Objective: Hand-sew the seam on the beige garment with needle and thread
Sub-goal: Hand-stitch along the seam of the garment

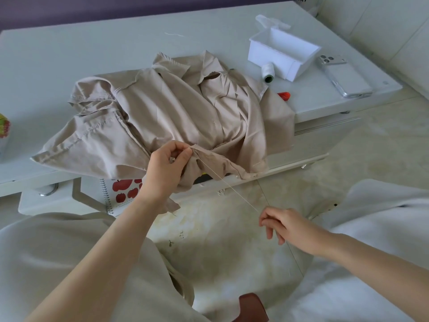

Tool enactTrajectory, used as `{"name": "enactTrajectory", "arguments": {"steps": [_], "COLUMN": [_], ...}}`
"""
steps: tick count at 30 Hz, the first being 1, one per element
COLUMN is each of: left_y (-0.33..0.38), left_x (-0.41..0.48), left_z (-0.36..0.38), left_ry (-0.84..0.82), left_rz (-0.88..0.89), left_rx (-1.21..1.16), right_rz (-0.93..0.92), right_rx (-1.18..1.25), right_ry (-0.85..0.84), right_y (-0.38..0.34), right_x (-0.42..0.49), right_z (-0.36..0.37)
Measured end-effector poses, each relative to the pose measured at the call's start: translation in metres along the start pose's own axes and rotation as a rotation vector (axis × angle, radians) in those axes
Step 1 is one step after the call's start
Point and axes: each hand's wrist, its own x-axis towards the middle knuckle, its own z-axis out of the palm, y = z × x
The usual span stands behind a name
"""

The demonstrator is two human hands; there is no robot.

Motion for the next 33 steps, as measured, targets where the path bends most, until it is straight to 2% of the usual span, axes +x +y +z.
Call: {"name": "enactTrajectory", "arguments": {"steps": [7,13,16,24,33], "left_y": [0.002,0.007,0.009,0.011,0.008], "left_x": [-0.003,-0.008,-0.011,-0.017,-0.019], "left_z": [0.000,0.001,0.001,-0.002,-0.008], "left_ry": [-0.051,-0.178,-0.248,-0.359,-0.409], "left_rz": [0.019,0.033,0.036,0.022,-0.093], "left_rx": [0.031,0.099,0.120,0.108,0.254], "right_rz": [-0.007,-0.230,-0.313,-0.318,-0.252], "right_rx": [-0.002,0.063,0.097,0.048,0.030], "right_ry": [0.018,0.311,0.390,0.255,0.198], "right_y": [-0.006,-0.053,-0.078,-0.106,-0.099], "right_x": [-0.001,0.010,0.022,0.050,0.052], "right_z": [0.002,-0.006,-0.015,-0.028,-0.036]}}
